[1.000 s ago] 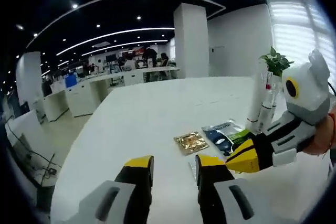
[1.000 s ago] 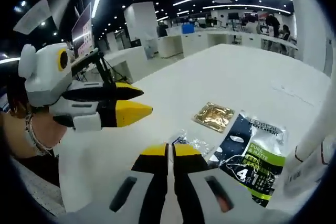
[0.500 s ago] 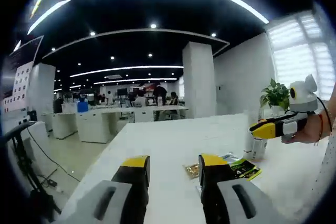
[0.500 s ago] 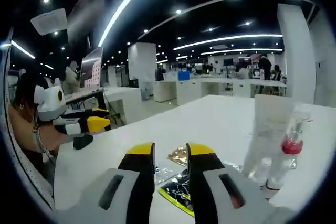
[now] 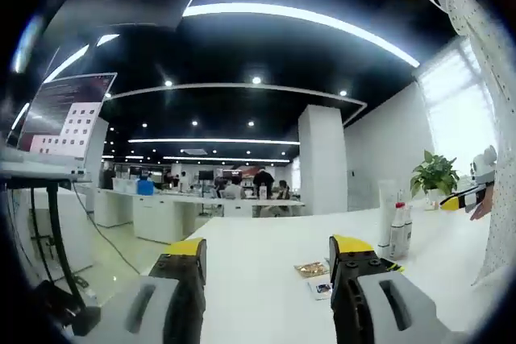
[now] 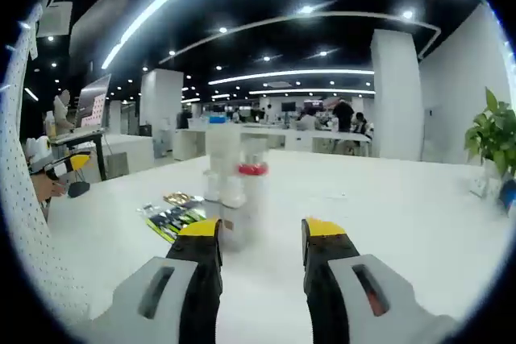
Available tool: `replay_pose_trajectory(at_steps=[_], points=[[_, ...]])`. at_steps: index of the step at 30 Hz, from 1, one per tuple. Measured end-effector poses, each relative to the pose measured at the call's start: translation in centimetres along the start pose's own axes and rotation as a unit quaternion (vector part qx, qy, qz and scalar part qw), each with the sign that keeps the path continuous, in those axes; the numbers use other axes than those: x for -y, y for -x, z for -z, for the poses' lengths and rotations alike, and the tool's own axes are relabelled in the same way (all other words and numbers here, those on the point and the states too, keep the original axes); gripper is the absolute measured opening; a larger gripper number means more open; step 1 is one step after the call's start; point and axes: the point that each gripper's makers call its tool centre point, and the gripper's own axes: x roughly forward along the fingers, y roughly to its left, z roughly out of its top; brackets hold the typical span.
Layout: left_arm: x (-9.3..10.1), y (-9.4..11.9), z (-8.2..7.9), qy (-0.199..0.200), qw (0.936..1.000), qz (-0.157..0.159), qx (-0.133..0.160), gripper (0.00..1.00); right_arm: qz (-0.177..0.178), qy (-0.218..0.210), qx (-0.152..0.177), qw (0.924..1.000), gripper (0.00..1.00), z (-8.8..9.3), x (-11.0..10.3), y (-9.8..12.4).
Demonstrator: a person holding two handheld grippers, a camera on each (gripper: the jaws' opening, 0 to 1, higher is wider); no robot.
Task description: Arrange the skincare products in the storage area until every visible bottle or jar stands upright without overlapping.
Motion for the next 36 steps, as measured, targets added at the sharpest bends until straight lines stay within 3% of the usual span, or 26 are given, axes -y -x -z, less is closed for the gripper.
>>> replay_pose_trajectory(at_steps=[2,4,6,9,12,15,18,21,26,36], points=[[-0.7,0.7,1.5,0.032,0.9991,-0.026,-0.014,0.71,0.027,-0.008,-0.004,0.9996,0.42,1.7,2.1,1.4],[-0.9,1.0,2.2,0.065,0.9971,-0.037,-0.012,0.84,0.060,0.002,-0.014,0.9981,0.42,3.6,4.3,2.7],[-1.1,1.2,3.1,0.078,0.9957,-0.046,-0.018,0.89,0.071,-0.020,-0.029,0.9969,0.45,5.3,5.2,3.4],[-0.2,1.1,3.3,0.025,0.9985,-0.041,-0.025,0.85,0.079,-0.025,-0.049,0.9954,0.45,7.2,5.9,3.8],[0.0,1.3,3.6,0.031,0.9979,-0.051,-0.024,0.80,0.092,-0.051,-0.026,0.9941,0.44,6.5,6.5,3.8],[0.0,1.3,3.5,0.026,0.9973,-0.065,-0.020,0.78,0.118,-0.082,-0.037,0.9890,0.46,7.4,7.5,4.2],[0.5,1.4,4.0,0.001,0.9976,-0.061,-0.033,0.78,0.115,-0.083,-0.047,0.9888,0.49,7.8,7.6,4.2],[0.8,1.3,4.1,-0.010,0.9973,-0.062,-0.039,0.77,0.081,-0.059,-0.069,0.9925,0.51,8.5,6.5,3.9],[-0.6,1.4,3.8,-0.017,0.9934,-0.109,-0.032,0.77,0.051,-0.036,-0.100,0.9930,0.48,9.5,5.5,3.7],[-0.8,1.5,4.0,-0.038,0.9918,-0.116,-0.039,0.76,0.036,-0.018,-0.109,0.9932,0.50,9.5,5.1,3.7]])
